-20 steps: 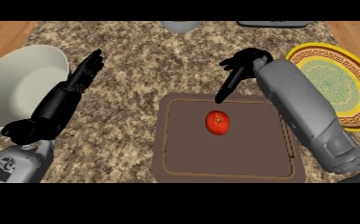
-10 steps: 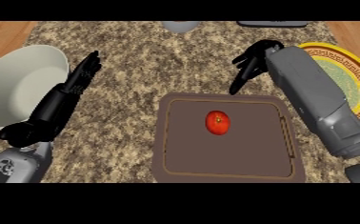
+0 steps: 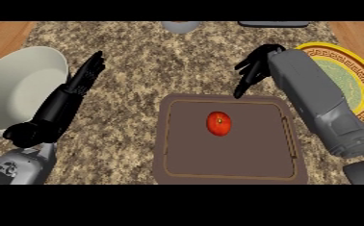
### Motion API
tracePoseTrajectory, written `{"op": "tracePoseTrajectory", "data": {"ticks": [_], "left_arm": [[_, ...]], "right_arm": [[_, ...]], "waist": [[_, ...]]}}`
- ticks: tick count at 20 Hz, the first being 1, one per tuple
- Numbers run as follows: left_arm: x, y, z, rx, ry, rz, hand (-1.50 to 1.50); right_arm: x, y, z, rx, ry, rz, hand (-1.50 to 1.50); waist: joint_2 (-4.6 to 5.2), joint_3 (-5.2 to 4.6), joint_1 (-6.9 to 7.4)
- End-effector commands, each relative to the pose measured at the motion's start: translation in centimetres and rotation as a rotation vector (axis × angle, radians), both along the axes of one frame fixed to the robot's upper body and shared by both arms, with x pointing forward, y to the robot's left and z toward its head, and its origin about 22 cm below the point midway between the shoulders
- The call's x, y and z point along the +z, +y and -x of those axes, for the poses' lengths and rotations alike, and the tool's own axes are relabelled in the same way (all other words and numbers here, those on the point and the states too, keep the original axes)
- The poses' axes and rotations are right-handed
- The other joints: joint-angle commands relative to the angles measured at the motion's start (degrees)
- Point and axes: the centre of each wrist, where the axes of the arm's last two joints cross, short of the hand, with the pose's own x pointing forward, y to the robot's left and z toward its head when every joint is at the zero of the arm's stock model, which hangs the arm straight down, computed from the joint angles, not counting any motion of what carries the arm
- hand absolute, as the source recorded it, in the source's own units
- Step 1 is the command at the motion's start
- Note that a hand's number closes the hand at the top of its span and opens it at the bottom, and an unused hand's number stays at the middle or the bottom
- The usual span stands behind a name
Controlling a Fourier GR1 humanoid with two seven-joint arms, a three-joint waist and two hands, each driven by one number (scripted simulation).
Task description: Pick the tomato from the tray and place it in the plate
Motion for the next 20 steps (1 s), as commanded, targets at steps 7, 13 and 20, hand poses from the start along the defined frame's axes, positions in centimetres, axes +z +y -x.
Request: {"op": "tracePoseTrajectory", "data": {"ticks": [7, 13, 20], "left_arm": [[0.7, 1.5, -0.2, 0.026, -0.011, 0.01, 0.0], [-0.7, 0.9, 0.3, 0.02, 0.012, 0.007, 0.0], [-0.6, 0.9, -0.4, 0.03, -0.004, 0.001, 0.0]], "right_arm": [[-3.5, 2.0, 1.0, 0.12, 0.157, 0.037, -1.5], [-5.3, 4.0, 1.9, 0.175, 0.216, 0.017, -1.5], [-7.3, 6.2, 3.3, 0.216, 0.252, -0.01, -1.5]], "waist": [[-0.1, 0.0, -0.26], [-0.29, -0.03, -0.82], [-0.17, -0.03, -0.96]]}}
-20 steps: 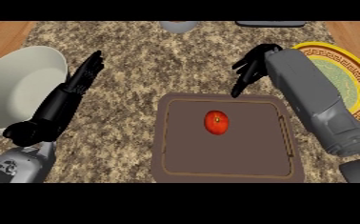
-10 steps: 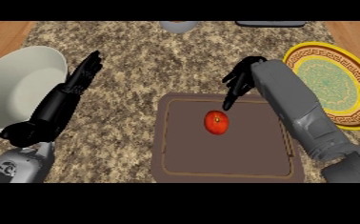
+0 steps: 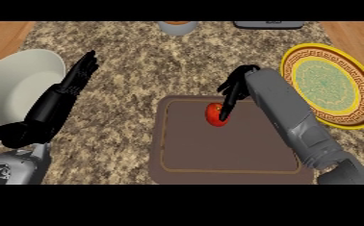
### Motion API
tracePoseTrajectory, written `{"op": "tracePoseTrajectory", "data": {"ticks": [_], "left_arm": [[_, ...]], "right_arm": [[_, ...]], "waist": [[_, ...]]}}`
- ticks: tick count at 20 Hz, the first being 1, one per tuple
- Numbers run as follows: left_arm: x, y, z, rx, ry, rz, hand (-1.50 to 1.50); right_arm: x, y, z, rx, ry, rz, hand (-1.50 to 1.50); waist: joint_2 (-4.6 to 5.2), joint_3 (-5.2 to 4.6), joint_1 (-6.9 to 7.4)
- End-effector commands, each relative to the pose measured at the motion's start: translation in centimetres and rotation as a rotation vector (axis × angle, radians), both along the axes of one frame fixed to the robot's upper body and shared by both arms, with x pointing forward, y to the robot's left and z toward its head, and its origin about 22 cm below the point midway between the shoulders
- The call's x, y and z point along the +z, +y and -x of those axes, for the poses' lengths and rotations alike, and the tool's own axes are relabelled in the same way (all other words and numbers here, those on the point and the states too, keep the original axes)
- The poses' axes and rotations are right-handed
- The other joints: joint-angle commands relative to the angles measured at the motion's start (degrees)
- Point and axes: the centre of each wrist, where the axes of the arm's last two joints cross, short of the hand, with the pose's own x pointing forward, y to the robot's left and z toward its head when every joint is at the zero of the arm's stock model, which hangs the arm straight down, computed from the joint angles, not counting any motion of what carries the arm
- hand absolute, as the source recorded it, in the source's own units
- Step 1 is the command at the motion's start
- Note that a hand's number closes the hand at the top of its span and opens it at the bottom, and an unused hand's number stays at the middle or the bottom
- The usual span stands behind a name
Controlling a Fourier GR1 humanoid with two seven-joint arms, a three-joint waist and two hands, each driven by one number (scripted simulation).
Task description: Pick the tomato from the tray and place it in the plate
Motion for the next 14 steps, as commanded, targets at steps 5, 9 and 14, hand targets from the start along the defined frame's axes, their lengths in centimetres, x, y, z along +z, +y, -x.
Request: {"op": "tracePoseTrajectory", "data": {"ticks": [5, 9, 14], "left_arm": [[-0.7, 0.4, 0.4, 0.005, 0.0, 0.002, 0.0], [-1.0, -0.4, 0.5, 0.017, -0.004, 0.003, 0.0], [-0.1, 0.4, 0.3, 0.003, -0.004, 0.0, 0.0]], "right_arm": [[-4.3, 2.3, 2.7, 0.092, 0.145, 0.022, -1.5], [-5.0, 1.2, 3.1, 0.088, 0.147, 0.05, -1.5], [-6.0, 3.5, 4.6, 0.185, 0.101, -0.067, 1.5]], "waist": [[0.58, 0.46, -0.28], [0.69, 0.47, -0.32], [0.81, 0.5, 0.01]]}}
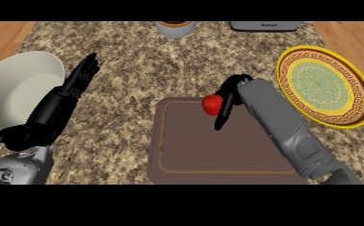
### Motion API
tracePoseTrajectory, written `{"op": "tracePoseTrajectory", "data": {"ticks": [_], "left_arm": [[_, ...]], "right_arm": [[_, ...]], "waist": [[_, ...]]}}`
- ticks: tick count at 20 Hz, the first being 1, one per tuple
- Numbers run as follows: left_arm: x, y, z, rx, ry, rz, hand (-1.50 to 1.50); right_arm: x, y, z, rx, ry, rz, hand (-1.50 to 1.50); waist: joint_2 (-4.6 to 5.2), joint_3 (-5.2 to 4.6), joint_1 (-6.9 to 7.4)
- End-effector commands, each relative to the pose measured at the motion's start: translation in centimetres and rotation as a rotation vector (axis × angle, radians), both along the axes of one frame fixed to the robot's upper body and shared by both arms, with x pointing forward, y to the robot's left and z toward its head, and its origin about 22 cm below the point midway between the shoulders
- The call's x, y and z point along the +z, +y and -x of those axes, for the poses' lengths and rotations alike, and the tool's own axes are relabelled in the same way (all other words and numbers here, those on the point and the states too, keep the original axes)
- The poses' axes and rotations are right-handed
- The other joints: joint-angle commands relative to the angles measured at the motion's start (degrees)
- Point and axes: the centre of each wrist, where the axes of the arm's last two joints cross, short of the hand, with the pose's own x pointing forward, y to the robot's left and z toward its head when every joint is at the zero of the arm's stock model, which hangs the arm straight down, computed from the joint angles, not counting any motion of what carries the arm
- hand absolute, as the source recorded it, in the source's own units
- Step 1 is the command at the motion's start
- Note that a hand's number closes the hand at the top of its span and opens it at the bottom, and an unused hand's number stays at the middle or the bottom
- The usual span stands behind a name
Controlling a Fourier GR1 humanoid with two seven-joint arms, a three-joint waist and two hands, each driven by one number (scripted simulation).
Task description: Pick the tomato from the tray and place it in the plate
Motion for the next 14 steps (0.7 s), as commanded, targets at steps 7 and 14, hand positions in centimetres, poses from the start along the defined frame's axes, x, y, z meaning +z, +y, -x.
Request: {"op": "tracePoseTrajectory", "data": {"ticks": [7, 14], "left_arm": [[-1.3, -0.2, 1.8, -0.012, 0.004, 0.016, 0.0], [1.0, -0.4, 0.0, -0.026, -0.052, -0.001, 0.0]], "right_arm": [[-2.5, 1.5, 2.5, 0.066, -0.023, -0.013, 1.5], [5.0, -13.1, -2.4, -0.576, -0.245, 0.671, 1.5]], "waist": [[2.01, 1.14, 1.01], [4.34, 0.28, 1.8]]}}
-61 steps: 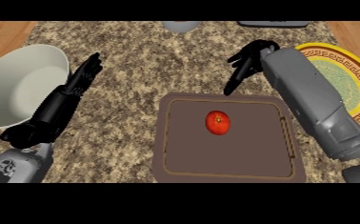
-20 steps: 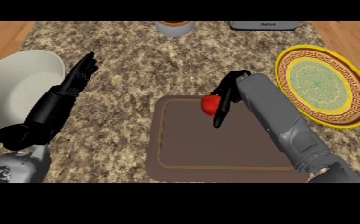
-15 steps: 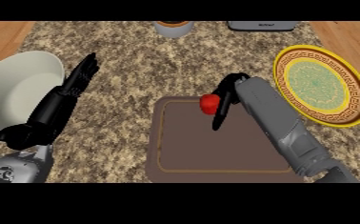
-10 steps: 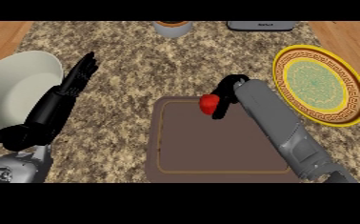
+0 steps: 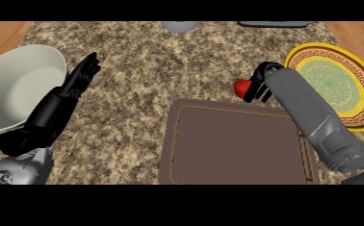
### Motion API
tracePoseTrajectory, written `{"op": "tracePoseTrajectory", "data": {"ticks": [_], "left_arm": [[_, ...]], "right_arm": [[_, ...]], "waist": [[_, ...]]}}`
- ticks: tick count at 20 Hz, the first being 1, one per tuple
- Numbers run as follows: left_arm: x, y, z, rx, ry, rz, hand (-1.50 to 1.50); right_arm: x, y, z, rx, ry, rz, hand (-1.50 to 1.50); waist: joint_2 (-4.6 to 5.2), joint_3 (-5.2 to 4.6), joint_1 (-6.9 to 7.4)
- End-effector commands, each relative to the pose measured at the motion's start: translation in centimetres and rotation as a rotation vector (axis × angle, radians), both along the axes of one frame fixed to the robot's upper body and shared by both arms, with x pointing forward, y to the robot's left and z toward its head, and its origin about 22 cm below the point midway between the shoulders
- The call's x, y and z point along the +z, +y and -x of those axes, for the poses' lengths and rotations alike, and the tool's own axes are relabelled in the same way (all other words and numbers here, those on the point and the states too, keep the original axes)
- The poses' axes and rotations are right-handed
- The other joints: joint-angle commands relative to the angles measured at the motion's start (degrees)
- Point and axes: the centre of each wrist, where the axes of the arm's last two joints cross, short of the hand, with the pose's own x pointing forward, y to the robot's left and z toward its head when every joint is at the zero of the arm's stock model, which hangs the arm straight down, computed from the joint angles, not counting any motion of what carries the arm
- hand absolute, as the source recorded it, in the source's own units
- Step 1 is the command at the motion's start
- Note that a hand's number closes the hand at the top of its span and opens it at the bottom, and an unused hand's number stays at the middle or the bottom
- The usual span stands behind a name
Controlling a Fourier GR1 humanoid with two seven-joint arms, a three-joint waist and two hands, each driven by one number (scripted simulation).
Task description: Pick the tomato from the tray and place it in the plate
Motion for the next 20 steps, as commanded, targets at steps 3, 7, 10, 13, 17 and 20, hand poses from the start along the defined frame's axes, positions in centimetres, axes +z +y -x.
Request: {"op": "tracePoseTrajectory", "data": {"ticks": [3, 7, 10, 13, 17, 20], "left_arm": [[0.5, -0.3, -0.1, -0.022, -0.021, -0.014, 0.0], [1.1, -1.3, -0.4, -0.071, -0.044, -0.003, 0.0], [1.5, -2.1, -0.6, -0.109, -0.066, -0.009, 0.0], [2.0, -2.9, -0.9, -0.16, -0.073, -0.019, 0.0], [1.6, -3.9, -0.8, -0.195, -0.065, -0.004, 0.0], [2.5, -4.1, -1.2, -0.2, -0.087, -0.018, 0.0]], "right_arm": [[5.2, -11.3, -1.0, -0.524, -0.145, 0.474, 1.5], [9.8, -14.9, -1.4, -0.749, -0.265, 0.708, 1.5], [11.9, -15.9, -1.6, -0.874, -0.336, 0.84, 1.5], [14.5, -16.9, -1.7, -0.963, -0.39, 0.946, 1.5], [16.7, -17.5, -1.7, -1.045, -0.453, 1.06, 1.5], [18.1, -17.8, -1.7, -1.086, -0.465, 1.134, 1.5]], "waist": [[2.59, -0.26, 1.82], [3.69, -0.19, 5.55], [4.34, 0.03, 8.1], [4.72, 0.16, 9.74], [5.1, 0.18, 11.41], [5.18, 0.26, 11.8]]}}
